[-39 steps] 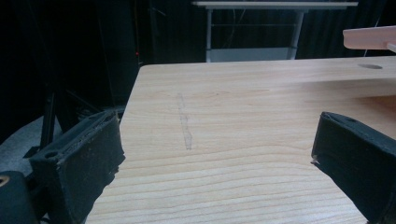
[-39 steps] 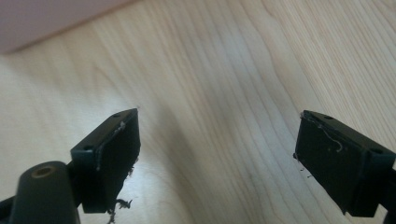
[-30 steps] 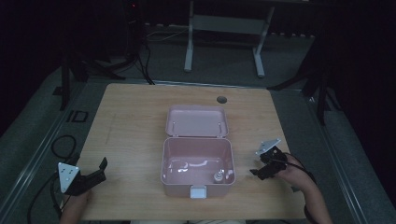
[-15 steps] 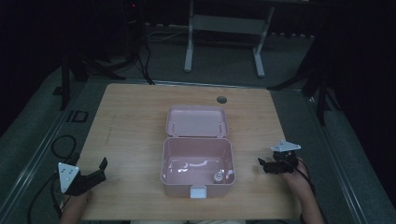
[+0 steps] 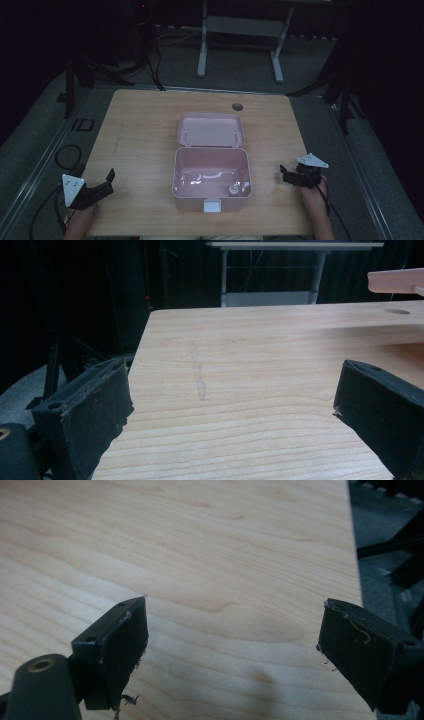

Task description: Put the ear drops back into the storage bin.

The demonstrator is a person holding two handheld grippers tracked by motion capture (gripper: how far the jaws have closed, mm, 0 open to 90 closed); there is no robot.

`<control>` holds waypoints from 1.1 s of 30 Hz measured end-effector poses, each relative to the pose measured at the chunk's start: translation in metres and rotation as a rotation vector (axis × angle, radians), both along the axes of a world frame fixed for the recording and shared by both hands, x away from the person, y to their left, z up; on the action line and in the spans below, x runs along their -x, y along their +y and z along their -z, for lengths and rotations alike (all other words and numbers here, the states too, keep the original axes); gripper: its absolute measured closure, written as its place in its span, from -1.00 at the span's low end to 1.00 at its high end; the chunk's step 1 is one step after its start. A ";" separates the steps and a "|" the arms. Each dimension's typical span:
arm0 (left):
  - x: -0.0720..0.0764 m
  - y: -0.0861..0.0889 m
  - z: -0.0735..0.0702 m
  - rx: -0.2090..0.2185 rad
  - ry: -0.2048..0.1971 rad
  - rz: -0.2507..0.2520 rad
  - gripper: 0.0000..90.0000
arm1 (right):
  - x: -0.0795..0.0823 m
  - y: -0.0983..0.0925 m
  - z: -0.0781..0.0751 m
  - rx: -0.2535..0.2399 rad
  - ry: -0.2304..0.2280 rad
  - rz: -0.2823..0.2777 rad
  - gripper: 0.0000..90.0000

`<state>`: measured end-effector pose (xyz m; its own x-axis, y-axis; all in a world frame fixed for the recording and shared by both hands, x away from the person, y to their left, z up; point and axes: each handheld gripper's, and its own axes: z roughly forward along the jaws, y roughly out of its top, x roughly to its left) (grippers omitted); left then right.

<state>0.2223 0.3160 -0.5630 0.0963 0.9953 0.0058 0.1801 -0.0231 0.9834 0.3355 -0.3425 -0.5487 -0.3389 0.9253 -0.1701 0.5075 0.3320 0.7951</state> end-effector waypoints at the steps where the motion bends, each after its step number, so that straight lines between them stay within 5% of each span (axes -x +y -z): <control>1: 0.000 0.000 0.000 0.000 0.000 0.000 -0.96 | 0.001 0.000 0.000 -0.006 -0.015 0.019 -0.73; 11: 0.000 0.001 0.000 0.008 0.000 -0.001 -0.96 | 0.011 -0.005 0.000 -0.097 -0.153 0.129 -0.73; 18: 0.000 0.001 0.000 0.010 -0.001 -0.001 -0.96 | 0.020 -0.006 -0.005 -0.137 -0.261 0.101 -0.73; 24: 0.000 0.001 0.000 0.012 -0.003 -0.001 -0.96 | 0.023 -0.007 -0.007 -0.151 -0.274 0.081 -0.73; 33: 0.000 0.002 0.000 0.014 -0.003 0.001 -0.96 | 0.020 -0.002 -0.004 -0.098 -0.244 0.079 -0.73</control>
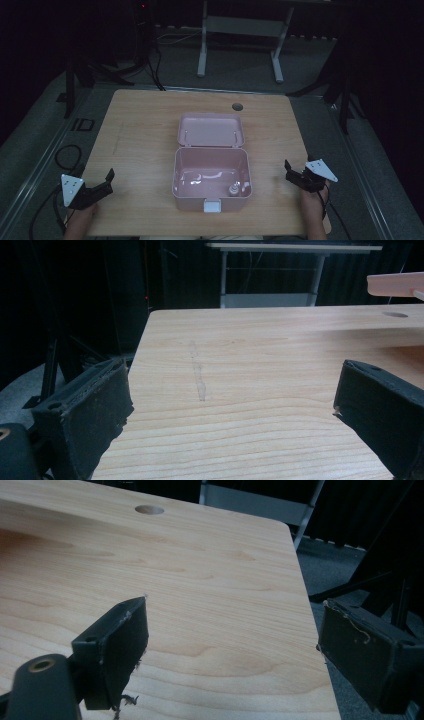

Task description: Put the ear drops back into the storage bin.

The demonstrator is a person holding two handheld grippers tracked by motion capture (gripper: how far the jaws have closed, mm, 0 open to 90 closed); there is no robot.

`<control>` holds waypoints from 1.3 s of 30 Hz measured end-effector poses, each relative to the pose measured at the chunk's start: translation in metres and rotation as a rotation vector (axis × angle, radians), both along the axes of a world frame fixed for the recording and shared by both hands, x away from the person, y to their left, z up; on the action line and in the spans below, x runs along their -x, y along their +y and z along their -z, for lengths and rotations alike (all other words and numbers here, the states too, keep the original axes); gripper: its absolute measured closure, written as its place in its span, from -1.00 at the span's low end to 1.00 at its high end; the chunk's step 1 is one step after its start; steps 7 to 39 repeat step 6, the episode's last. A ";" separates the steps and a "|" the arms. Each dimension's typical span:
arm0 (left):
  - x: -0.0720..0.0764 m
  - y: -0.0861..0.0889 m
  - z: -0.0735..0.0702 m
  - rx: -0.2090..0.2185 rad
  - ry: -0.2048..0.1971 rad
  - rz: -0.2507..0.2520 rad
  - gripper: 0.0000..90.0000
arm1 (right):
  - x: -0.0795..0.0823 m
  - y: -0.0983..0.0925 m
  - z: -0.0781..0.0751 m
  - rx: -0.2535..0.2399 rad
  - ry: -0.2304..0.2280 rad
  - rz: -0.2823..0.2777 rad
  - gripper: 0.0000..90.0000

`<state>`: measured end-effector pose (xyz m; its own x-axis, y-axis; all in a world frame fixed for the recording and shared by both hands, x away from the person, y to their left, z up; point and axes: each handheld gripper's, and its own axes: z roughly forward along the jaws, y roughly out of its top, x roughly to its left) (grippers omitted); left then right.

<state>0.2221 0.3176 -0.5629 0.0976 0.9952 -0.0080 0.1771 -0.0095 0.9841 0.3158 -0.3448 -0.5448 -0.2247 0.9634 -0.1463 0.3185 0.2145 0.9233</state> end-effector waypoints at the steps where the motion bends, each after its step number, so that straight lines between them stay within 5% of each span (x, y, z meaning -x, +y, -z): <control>1: 0.000 0.000 0.000 0.000 0.000 0.000 -0.96 | 0.000 0.000 0.000 0.000 0.006 -0.002 -0.73; 39: 0.000 0.000 0.000 -0.001 0.000 0.001 -0.96 | -0.001 0.000 0.000 0.006 0.008 0.000 -0.73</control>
